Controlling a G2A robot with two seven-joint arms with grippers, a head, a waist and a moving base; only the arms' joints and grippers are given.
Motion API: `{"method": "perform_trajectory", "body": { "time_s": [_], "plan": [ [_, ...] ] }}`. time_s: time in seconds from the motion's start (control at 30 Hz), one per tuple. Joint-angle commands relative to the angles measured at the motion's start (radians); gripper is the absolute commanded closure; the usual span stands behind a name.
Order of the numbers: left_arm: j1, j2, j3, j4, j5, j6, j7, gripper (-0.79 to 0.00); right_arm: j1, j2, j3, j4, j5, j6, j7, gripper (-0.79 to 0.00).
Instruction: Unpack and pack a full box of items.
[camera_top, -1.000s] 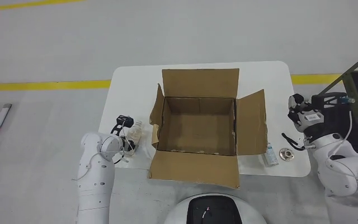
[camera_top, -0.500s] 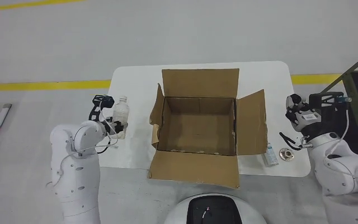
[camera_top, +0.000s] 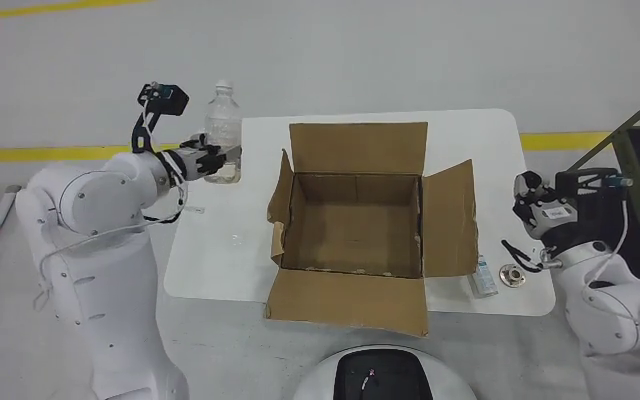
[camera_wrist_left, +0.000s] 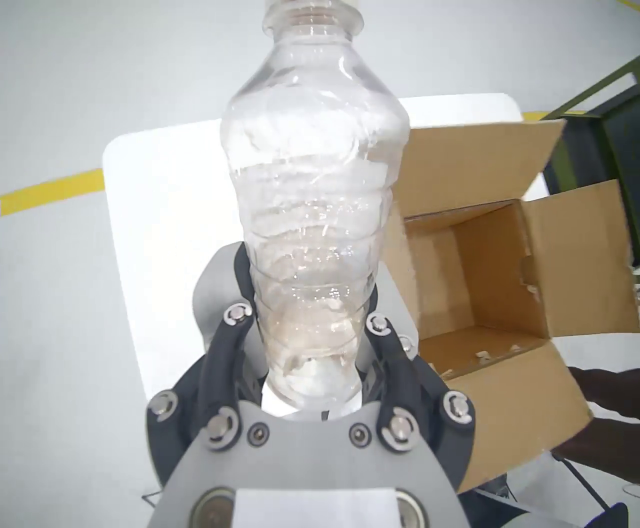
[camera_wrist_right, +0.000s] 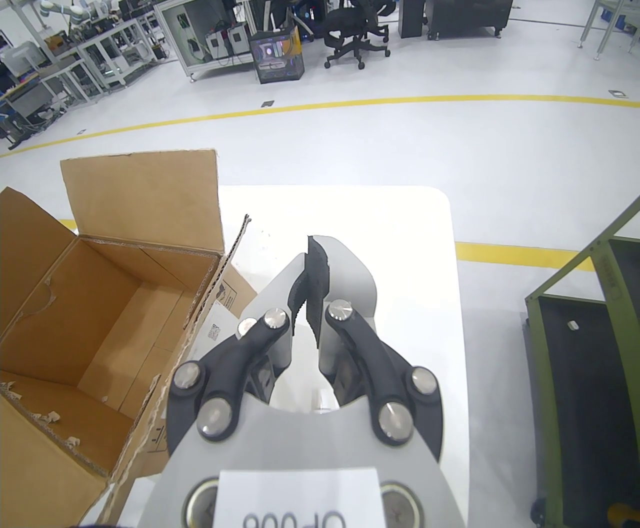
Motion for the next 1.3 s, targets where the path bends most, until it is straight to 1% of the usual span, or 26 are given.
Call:
{"method": "perform_trajectory", "body": {
  "time_s": [0.0,0.03,0.23,0.47,0.57,0.63,0.7,0.8,0.9,0.93,1.0,1.07,1.13,1.27],
  "plan": [
    [-0.028,-0.001,0.024,0.021,-0.073,0.014,-0.011,0.000,-0.007,0.001,0.003,-0.005,-0.001,0.003,-0.001,0.000],
    [-0.033,-0.001,0.026,0.029,-0.094,0.013,-0.009,0.000,-0.011,0.002,0.006,-0.007,0.000,0.006,-0.002,0.000],
    [-0.033,-0.001,0.026,0.029,-0.094,0.013,-0.009,0.000,-0.025,0.005,0.015,-0.009,0.002,0.020,-0.005,0.000],
    [-0.033,-0.001,0.026,0.029,-0.094,0.013,-0.009,0.000,-0.037,0.008,0.002,-0.009,-0.022,0.027,0.000,0.000],
    [-0.018,-0.002,0.041,0.006,-0.142,0.022,0.047,0.000,-0.041,0.010,-0.001,-0.011,-0.024,0.028,-0.001,0.000],
    [-0.032,-0.007,0.057,0.009,-0.238,0.055,0.081,0.000,-0.043,0.011,-0.001,-0.010,-0.022,0.027,-0.001,0.000],
    [-0.057,-0.014,0.091,0.033,-0.330,0.080,0.110,0.000,-0.044,0.012,-0.001,-0.012,-0.021,0.027,-0.001,0.000],
    [-0.096,-0.026,0.166,0.082,-0.441,0.103,0.133,0.000,-0.041,0.013,-0.002,-0.018,-0.019,0.027,-0.002,0.000],
    [-0.118,-0.038,0.242,0.147,-0.532,0.164,0.121,0.000,-0.042,0.015,0.004,-0.022,-0.015,0.031,-0.005,0.000],
    [-0.119,-0.042,0.264,0.166,-0.574,0.193,0.112,0.000,-0.045,0.015,0.008,-0.023,-0.015,0.032,-0.007,0.000],
    [-0.113,-0.046,0.306,0.203,-0.608,0.246,0.088,0.000,-0.051,0.016,0.017,-0.023,-0.012,0.036,-0.010,0.000],
    [-0.097,-0.052,0.329,0.240,-0.692,0.330,0.062,0.000,-0.058,0.017,0.025,-0.024,-0.009,0.039,-0.013,0.000],
    [-0.088,-0.052,0.349,0.267,-0.721,0.396,0.029,0.000,-0.063,0.018,0.030,-0.026,-0.003,0.040,-0.016,0.000],
    [-0.085,-0.051,0.354,0.270,-0.721,0.402,0.021,0.000,-0.068,0.020,0.035,-0.029,0.001,0.039,-0.019,0.000]
  ]
}}
